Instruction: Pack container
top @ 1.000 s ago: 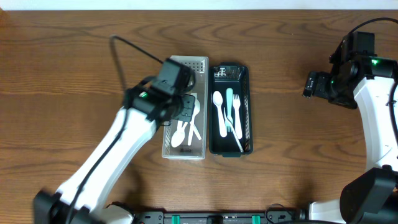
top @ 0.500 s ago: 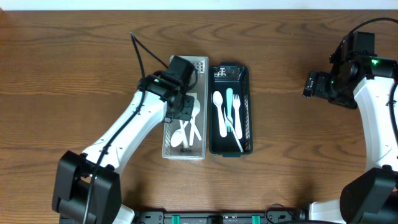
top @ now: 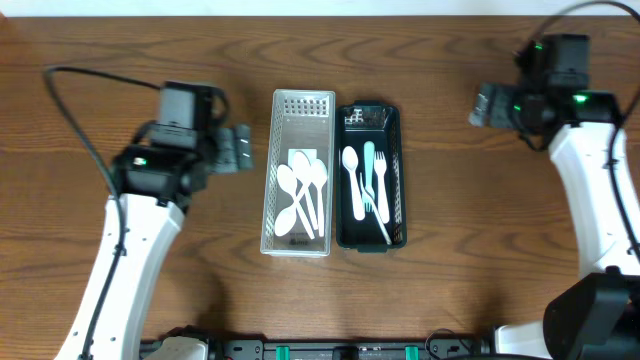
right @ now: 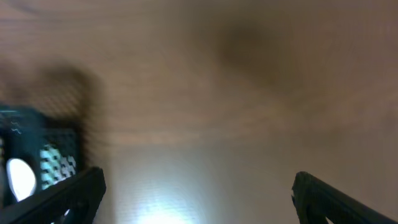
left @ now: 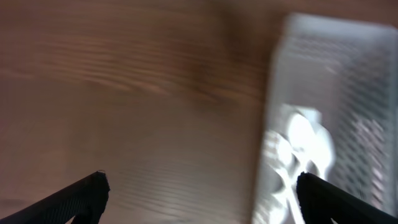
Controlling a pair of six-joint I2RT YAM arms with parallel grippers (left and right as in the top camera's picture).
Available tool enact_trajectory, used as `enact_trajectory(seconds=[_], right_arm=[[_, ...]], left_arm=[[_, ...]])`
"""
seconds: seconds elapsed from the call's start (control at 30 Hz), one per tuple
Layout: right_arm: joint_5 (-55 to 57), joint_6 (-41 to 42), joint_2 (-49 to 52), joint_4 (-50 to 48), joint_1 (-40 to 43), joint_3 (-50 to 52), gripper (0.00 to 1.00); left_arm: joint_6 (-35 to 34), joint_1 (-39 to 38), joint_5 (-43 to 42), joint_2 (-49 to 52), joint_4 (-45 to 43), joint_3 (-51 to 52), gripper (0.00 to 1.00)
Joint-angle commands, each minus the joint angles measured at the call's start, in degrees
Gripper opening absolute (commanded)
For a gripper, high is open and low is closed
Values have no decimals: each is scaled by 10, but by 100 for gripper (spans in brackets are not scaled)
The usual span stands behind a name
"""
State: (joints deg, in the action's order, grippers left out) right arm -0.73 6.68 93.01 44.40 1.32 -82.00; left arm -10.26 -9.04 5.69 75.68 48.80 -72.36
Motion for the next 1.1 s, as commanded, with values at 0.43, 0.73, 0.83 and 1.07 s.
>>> enact_trajectory(seconds=[0.43,0.73,0.83,1.07], right_arm=[[69,-37,-28,-69,-85,8,99],[70,-11,-248,-71,-85,194,99],[70,-2,-360,-73,-85,280,99],[74,10,-612,-4,-85,397,99]], left_arm=[[27,82,19,-20,-26,10,98],[28,26,19,-187,-79,148,98],[27,2,38,-274,-95,216,98],[28,-36,83,-494,-96,324,98]])
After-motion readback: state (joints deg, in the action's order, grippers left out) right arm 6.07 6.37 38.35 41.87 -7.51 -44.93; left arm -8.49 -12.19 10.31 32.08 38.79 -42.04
